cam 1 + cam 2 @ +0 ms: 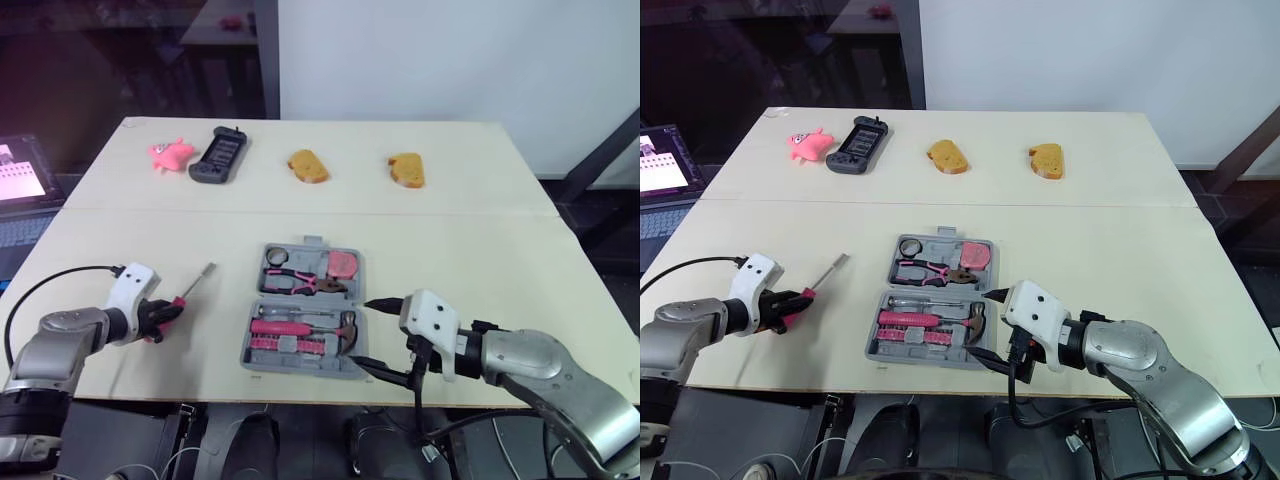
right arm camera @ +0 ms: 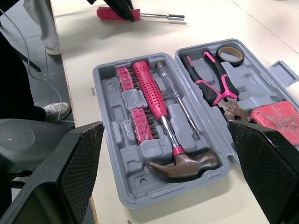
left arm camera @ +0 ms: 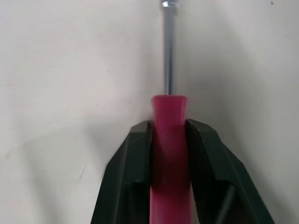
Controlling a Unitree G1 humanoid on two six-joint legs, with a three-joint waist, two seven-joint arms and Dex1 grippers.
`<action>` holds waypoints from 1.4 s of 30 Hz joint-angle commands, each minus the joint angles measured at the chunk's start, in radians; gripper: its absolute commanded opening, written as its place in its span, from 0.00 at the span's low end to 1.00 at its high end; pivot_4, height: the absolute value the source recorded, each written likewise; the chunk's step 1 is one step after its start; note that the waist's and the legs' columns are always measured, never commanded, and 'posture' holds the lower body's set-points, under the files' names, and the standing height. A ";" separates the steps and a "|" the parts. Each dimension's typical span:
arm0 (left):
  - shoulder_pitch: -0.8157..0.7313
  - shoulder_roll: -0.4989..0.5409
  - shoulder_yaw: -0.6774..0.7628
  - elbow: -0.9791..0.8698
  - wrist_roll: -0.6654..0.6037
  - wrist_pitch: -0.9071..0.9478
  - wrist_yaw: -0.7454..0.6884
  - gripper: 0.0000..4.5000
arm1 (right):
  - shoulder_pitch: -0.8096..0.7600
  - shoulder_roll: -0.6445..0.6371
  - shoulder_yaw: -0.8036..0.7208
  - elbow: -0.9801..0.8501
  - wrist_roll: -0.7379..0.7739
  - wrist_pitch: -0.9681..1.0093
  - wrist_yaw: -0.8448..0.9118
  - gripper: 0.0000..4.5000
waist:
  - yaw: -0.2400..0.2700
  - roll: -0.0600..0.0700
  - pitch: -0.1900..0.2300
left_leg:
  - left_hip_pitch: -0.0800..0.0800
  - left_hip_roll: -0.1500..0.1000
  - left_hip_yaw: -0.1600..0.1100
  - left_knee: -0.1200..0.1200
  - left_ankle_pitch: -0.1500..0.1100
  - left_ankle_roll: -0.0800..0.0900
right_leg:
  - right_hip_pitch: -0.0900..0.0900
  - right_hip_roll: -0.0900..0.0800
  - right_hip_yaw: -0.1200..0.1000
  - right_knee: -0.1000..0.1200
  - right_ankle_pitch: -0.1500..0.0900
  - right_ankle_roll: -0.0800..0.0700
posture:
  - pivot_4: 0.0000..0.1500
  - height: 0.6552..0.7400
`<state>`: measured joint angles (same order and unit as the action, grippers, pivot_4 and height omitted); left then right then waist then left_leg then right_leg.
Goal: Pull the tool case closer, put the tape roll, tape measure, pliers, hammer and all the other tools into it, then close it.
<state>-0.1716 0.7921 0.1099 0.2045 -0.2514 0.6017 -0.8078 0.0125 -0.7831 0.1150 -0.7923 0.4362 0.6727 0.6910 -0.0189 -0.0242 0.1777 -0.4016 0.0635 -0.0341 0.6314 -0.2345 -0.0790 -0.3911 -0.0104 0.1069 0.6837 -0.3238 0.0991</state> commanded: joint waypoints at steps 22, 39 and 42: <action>-0.266 0.484 -0.297 -0.557 -0.076 0.132 -0.669 0.13 | 0.048 -0.057 -0.181 0.046 0.028 -0.102 0.112 1.00 | -0.005 -0.005 0.005 | -0.006 0.000 0.001 -0.001 0.000 0.000 | -0.007 0.001 0.001 -0.002 0.000 -0.001 | 1.00 1.00; -0.473 0.277 -0.639 -0.832 0.020 0.440 -0.505 0.13 | 0.023 -0.094 -0.188 0.000 0.043 -0.063 0.129 1.00 | 0.000 -0.006 0.006 | -0.007 0.000 0.001 0.001 0.000 0.000 | -0.006 0.001 0.001 -0.002 0.000 0.000 | 1.00 1.00; -0.550 0.253 -0.711 -0.808 0.046 0.466 -0.505 0.13 | 0.038 -0.102 -0.198 0.011 0.044 -0.077 0.142 1.00 | -0.001 -0.006 0.006 | -0.007 0.000 0.000 0.001 0.000 0.000 | -0.006 0.001 0.001 -0.002 0.000 0.001 | 1.00 1.00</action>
<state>-0.6789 1.0540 -0.5799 -0.6020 -0.2249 1.0435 -1.3148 0.0457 -0.8801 -0.0574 -0.7631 0.4691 0.6117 0.8233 -0.0195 -0.0303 0.1841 -0.4087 0.0635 -0.0338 0.6325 -0.2345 -0.0789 -0.3971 -0.0094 0.1077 0.6818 -0.3237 0.0996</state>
